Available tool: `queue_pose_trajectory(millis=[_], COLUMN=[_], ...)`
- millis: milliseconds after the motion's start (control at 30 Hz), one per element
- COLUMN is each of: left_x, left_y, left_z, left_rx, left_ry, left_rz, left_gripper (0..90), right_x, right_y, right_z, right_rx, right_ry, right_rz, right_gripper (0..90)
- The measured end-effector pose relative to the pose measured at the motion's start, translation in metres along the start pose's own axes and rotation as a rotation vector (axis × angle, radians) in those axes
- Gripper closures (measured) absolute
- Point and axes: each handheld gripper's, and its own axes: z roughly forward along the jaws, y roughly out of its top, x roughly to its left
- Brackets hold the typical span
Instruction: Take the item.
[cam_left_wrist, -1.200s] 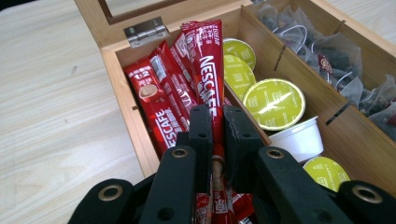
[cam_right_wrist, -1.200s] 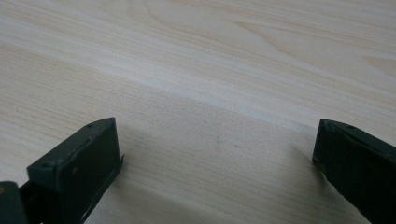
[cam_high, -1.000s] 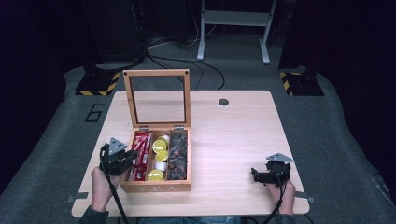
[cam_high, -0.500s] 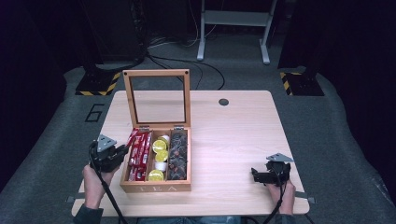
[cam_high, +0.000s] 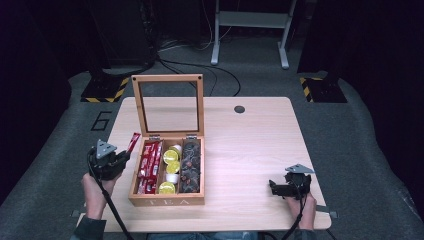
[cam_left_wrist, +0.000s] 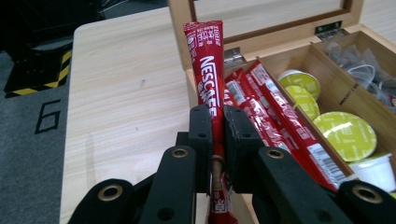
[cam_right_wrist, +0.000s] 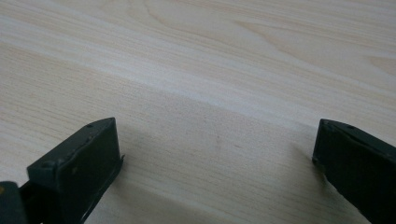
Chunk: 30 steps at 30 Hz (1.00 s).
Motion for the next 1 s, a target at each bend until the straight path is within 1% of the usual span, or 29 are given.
queue_pose_trajectory(millis=[167, 333, 400, 467, 500, 567, 667, 733, 800, 867, 900, 933, 967, 1000], left_x=[0.007, 0.012, 0.015, 0.019, 0.019, 0.022, 0.024, 0.026, 0.028, 0.030, 0.031, 0.032, 0.033, 0.033], left_y=[0.001, 0.001, 0.001, -0.001, -0.001, -0.004, -0.005, -0.007, -0.010, -0.012, -0.013, -0.014, -0.015, -0.016], left_z=[0.003, 0.007, 0.010, 0.013, 0.013, 0.018, 0.019, 0.022, 0.026, 0.029, 0.030, 0.031, 0.033, 0.035], left_rx=[-0.009, -0.007, -0.013, -0.010, -0.010, -0.010, -0.001, 0.000, 0.007, 0.014, 0.006, 0.013, 0.019, 0.014], left_ry=[0.016, 0.031, 0.034, 0.038, 0.038, 0.048, 0.049, 0.056, 0.069, 0.066, 0.075, 0.077, 0.081, 0.085], left_rz=[-0.012, -0.017, -0.028, -0.039, -0.039, -0.053, -0.060, -0.065, -0.065, -0.074, -0.074, -0.069, -0.072, -0.074], left_gripper=[81.9, 81.9, 81.9, 81.9, 81.9, 81.8, 81.9, 81.9, 81.8, 81.8, 81.8, 81.8, 81.8, 81.8], right_x=[0.000, 0.000, 0.000, 0.000, 0.000, 0.000, 0.000, 0.000, 0.000, 0.000, 0.000, 0.000, 0.000, 0.000], right_y=[0.000, 0.000, 0.000, 0.000, 0.000, 0.000, 0.000, 0.000, 0.000, 0.000, 0.000, 0.000, 0.000, 0.000], right_z=[0.001, 0.001, 0.001, 0.001, 0.001, 0.001, 0.001, 0.001, 0.001, 0.001, 0.001, 0.001, 0.001, 0.001], right_rx=[-0.003, -0.003, -0.001, -0.002, -0.002, -0.001, -0.001, -0.001, -0.001, -0.001, -0.001, -0.001, -0.001, -0.001], right_ry=[-0.005, -0.005, -0.003, -0.004, -0.004, -0.004, -0.004, -0.004, -0.004, -0.004, -0.004, -0.004, -0.004, -0.005], right_rz=[0.004, 0.004, 0.004, 0.004, 0.004, 0.004, 0.004, 0.004, 0.004, 0.004, 0.004, 0.004, 0.004, 0.004], right_gripper=[0.0, 0.0, 0.0, 0.0, 0.0, 0.0, 0.0, 0.0, 0.0, 0.0, 0.0, 0.0, 0.0, 0.0])
